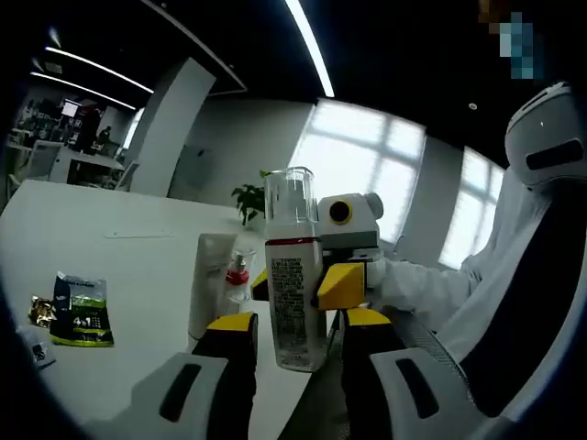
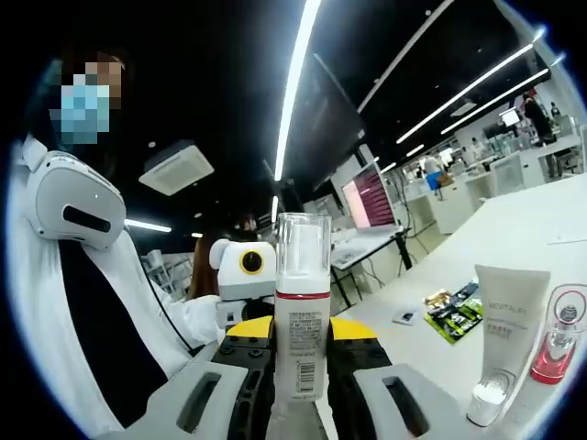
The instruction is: Arrange the skincare products in the storage area until every visible bottle or jar stands upright without overlapping.
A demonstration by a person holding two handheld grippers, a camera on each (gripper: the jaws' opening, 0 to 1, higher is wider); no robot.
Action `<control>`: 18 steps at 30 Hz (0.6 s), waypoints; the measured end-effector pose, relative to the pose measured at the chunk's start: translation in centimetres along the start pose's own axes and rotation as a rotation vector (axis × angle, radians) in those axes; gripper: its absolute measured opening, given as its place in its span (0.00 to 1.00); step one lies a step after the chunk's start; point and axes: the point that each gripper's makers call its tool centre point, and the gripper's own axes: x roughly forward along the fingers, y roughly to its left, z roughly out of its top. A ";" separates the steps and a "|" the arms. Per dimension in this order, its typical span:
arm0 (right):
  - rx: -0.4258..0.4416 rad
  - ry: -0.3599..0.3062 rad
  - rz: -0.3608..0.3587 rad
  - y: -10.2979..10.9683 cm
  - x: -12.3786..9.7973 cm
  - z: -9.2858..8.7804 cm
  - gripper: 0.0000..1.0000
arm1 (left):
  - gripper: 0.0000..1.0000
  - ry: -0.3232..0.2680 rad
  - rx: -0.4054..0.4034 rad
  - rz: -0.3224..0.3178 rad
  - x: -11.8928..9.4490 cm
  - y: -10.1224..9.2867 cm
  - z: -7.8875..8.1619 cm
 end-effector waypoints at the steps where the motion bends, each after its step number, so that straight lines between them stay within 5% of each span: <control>1: -0.005 0.003 0.006 0.2 0.1 0.0 0.13 | 0.23 0.003 0.007 0.006 0.0 0.1 0.0; 6: -0.037 -0.007 -0.008 0.4 0.1 0.4 0.14 | 0.18 -0.003 0.022 0.010 -0.1 0.0 0.4; 8: -0.092 0.015 -0.062 -0.1 0.0 0.3 0.15 | 0.18 0.009 0.097 0.055 -0.2 0.7 0.4; 15: -0.086 0.093 -0.264 -1.6 -0.2 -0.2 0.22 | 0.17 0.039 0.119 0.127 -0.2 1.6 -0.1; 18: -0.027 0.038 -0.316 -1.7 -0.2 0.8 0.22 | 0.18 0.030 0.126 0.142 -0.4 2.0 0.2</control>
